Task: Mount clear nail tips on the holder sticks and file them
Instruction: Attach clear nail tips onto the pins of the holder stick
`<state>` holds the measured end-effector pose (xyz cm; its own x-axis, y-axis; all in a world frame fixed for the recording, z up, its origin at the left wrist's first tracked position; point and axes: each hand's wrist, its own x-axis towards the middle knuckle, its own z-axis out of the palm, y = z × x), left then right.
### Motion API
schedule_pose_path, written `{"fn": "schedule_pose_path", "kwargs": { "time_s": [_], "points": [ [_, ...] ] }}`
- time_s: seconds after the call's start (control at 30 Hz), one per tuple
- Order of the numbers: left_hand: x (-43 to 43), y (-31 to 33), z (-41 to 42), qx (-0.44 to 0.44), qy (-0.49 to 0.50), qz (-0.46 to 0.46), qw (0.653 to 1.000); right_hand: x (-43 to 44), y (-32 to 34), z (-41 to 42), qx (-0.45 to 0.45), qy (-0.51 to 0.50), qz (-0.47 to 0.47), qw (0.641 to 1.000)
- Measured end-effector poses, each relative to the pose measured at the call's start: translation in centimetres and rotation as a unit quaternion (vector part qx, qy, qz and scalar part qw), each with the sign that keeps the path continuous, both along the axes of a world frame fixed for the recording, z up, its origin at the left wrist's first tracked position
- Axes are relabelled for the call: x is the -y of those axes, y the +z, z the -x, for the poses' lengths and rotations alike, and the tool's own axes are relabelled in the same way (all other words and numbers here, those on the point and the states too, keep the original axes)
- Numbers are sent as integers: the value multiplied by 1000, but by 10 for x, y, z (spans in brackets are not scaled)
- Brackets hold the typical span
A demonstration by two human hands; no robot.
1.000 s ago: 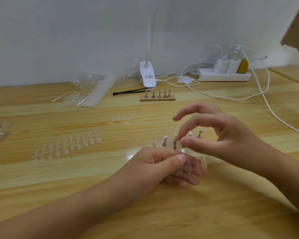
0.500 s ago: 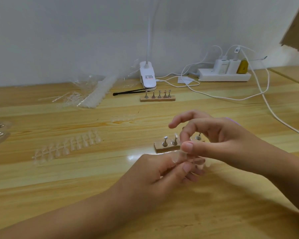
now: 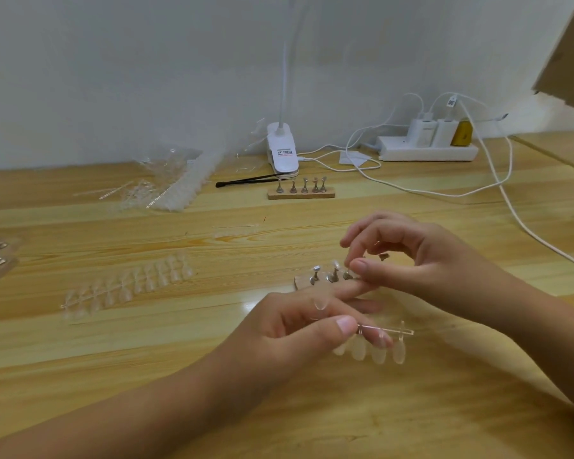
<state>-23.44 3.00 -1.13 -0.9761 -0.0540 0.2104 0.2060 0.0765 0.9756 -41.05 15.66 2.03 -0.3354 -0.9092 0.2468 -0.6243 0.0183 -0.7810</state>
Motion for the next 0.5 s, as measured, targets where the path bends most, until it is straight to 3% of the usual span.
{"fn": "schedule_pose_path", "kwargs": {
  "time_s": [0.3,0.5],
  "points": [
    [-1,4,1,12,57,-27,998,-1,-1,7,7,42,4,999],
    [1,4,2,32,53,-16,998,-1,-6,13,-69,-1,79,994]
  ]
}}
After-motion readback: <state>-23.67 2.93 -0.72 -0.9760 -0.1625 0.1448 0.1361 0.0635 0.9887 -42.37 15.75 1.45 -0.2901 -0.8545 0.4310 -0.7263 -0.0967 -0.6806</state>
